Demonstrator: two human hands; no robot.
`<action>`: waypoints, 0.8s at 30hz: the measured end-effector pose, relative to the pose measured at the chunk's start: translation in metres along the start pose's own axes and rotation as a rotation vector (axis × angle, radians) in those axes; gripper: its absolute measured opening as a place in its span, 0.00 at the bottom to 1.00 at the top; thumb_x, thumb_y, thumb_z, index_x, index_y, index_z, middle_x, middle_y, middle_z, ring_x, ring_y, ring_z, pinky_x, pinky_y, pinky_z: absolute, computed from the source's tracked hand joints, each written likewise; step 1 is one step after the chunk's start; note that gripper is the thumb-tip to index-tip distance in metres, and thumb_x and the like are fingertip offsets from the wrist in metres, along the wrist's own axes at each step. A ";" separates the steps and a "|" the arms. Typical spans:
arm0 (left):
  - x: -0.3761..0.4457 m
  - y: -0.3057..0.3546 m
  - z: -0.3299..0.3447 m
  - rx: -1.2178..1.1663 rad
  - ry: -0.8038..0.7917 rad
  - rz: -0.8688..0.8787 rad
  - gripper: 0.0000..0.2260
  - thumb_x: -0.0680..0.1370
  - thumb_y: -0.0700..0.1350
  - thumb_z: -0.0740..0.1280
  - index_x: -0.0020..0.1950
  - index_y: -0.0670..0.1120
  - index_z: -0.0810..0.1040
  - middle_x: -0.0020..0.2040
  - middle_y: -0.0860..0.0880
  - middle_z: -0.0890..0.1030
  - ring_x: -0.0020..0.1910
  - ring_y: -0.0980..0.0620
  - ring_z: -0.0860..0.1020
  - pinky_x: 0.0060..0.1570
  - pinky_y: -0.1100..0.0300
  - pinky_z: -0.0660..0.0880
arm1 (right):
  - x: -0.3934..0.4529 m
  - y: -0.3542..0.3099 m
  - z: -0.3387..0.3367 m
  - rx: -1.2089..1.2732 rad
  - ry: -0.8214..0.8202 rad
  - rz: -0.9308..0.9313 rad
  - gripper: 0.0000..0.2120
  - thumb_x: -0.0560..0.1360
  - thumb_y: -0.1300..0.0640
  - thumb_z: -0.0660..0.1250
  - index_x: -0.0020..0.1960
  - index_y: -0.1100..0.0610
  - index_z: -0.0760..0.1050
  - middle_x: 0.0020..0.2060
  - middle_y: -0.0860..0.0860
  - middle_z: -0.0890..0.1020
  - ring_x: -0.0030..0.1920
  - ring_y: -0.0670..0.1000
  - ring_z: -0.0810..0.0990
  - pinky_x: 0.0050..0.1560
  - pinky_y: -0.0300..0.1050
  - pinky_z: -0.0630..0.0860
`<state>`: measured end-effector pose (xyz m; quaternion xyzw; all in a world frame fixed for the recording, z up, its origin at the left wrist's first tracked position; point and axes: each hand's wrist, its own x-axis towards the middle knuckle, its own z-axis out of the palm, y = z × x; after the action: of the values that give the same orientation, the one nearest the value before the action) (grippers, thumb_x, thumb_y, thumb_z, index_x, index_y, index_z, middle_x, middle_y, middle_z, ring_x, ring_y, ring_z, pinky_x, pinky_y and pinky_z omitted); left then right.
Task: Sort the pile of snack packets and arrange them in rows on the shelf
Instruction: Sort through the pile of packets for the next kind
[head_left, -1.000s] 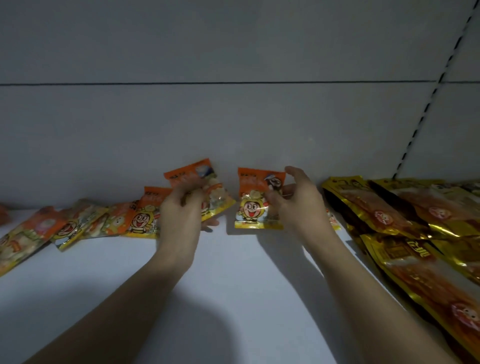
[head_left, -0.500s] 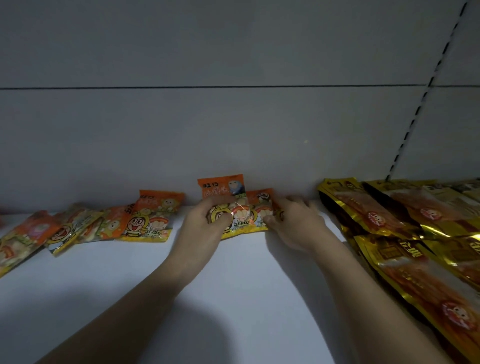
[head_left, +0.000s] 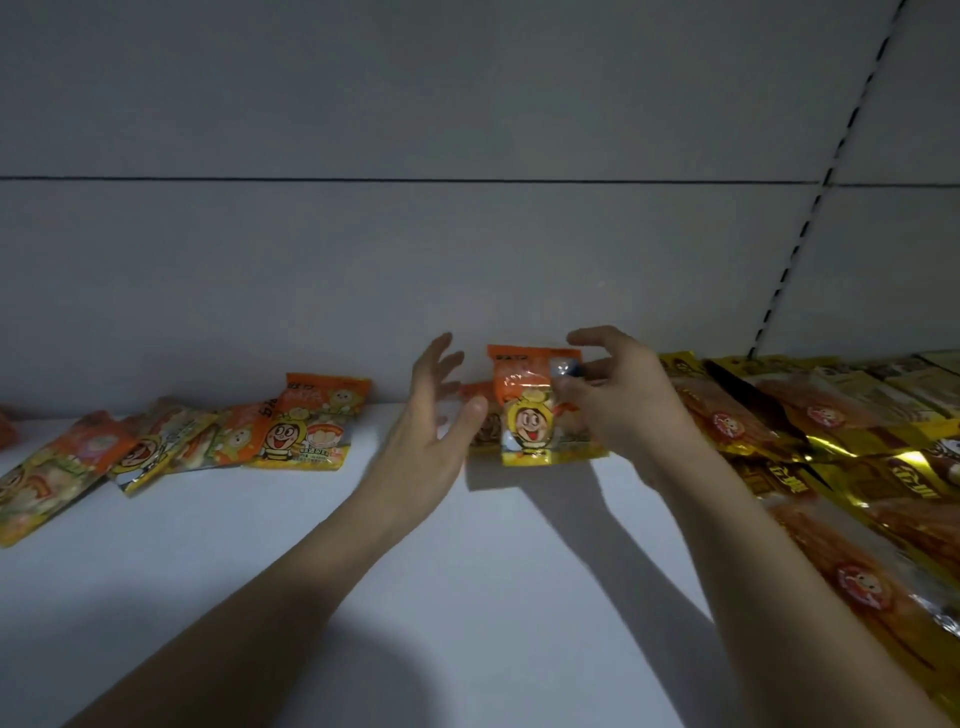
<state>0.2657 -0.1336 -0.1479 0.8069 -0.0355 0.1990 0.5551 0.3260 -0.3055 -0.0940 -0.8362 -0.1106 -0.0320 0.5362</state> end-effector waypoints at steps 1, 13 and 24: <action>0.003 -0.006 -0.003 0.175 -0.059 0.038 0.25 0.84 0.50 0.62 0.79 0.60 0.57 0.76 0.58 0.67 0.73 0.60 0.67 0.70 0.58 0.66 | 0.000 0.002 -0.010 -0.159 -0.013 0.002 0.19 0.77 0.62 0.68 0.67 0.53 0.73 0.53 0.56 0.82 0.48 0.54 0.83 0.46 0.48 0.81; -0.006 -0.021 -0.004 0.817 -0.379 0.124 0.35 0.75 0.70 0.49 0.79 0.57 0.64 0.79 0.54 0.62 0.78 0.51 0.57 0.75 0.55 0.52 | -0.053 0.016 -0.022 -0.888 -0.403 -0.025 0.23 0.82 0.47 0.60 0.76 0.48 0.64 0.72 0.53 0.65 0.73 0.61 0.60 0.69 0.53 0.63; 0.003 0.017 -0.055 0.290 0.307 -0.010 0.11 0.81 0.42 0.65 0.62 0.48 0.81 0.62 0.50 0.80 0.55 0.51 0.78 0.50 0.65 0.71 | -0.059 -0.023 0.039 -0.389 -0.181 -0.221 0.12 0.78 0.56 0.65 0.59 0.56 0.80 0.54 0.54 0.83 0.56 0.56 0.79 0.49 0.44 0.70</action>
<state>0.2479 -0.0894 -0.1147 0.8386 0.0825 0.3201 0.4330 0.2607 -0.2704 -0.0998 -0.9061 -0.2407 -0.0363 0.3461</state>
